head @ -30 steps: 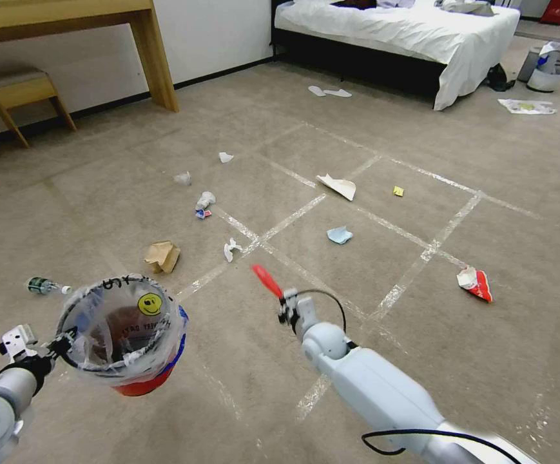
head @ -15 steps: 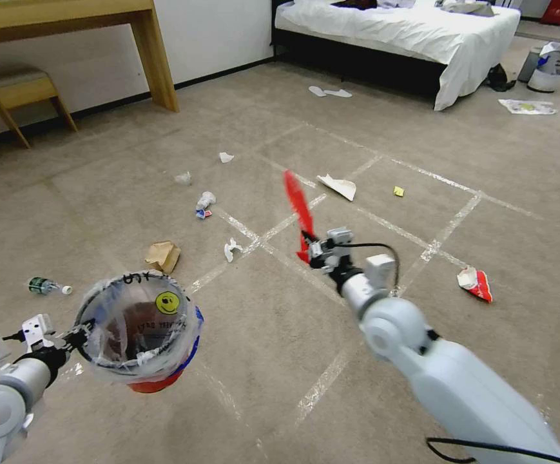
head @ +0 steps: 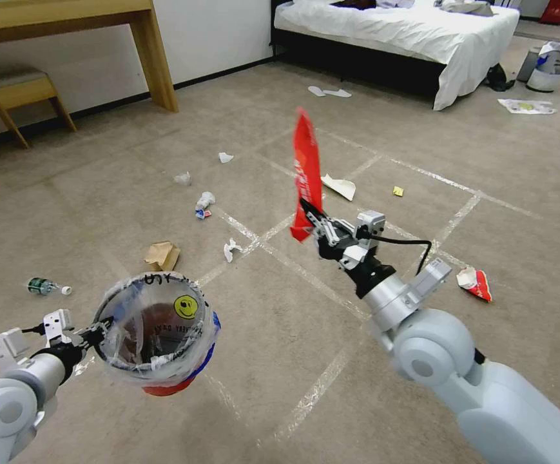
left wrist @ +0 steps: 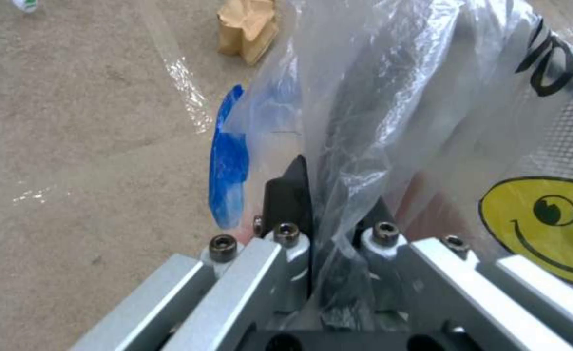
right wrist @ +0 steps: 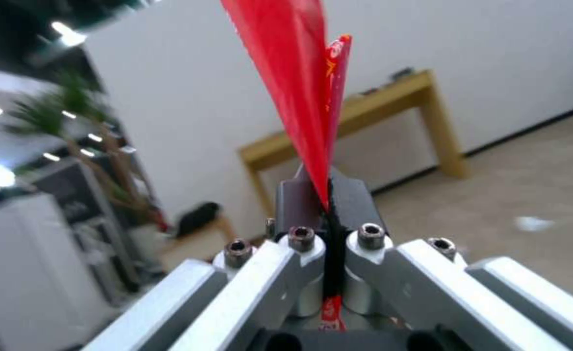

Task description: Pick up the trash bin and place the garbage on the floor into it.

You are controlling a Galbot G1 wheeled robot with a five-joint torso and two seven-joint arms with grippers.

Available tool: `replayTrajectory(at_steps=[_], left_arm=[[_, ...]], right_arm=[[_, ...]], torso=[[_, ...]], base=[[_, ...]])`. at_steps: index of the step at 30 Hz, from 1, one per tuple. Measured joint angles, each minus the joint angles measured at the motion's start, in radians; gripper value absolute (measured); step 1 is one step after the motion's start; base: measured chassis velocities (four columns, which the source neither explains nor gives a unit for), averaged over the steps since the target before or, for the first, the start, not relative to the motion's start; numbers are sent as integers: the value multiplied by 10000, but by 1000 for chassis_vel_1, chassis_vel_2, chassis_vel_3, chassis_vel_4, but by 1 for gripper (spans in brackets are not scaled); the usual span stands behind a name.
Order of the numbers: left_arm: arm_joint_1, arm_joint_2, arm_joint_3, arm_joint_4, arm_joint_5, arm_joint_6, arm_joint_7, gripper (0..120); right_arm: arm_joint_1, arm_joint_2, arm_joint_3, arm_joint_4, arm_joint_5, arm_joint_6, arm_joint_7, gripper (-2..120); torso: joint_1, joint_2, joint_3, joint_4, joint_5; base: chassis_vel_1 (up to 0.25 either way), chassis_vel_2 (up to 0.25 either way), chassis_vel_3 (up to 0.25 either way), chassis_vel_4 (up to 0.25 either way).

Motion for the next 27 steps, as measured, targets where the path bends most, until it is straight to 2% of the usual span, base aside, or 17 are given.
replayTrajectory(at_steps=[3,11,13,27], left_arm=[[34,0,10,-35,3,17,0,3],[-64,118,61,-4,-152,42,-32,3],[-144,191,85,34,-272,77,-97,3],[-252,231,72,131,-407,95,-141,3]], right_arm=[[696,437,-992,-418,111,232,-115,0],[2033,1110,-2460,-1563,250,743,-470,0],[2462,1574,-3033,-2002,280,813,-529,0],[3544,3196,-5525,-3818,-79,1003,-697,0]], torso=[[1,-1,1,1,-2],[3,-2,1,-2,-3],[3,-3,2,-1,0],[3,-3,1,0,-3]], base=[[0,0,0,0],[0,0,0,0],[0,0,0,0],[0,0,0,0]])
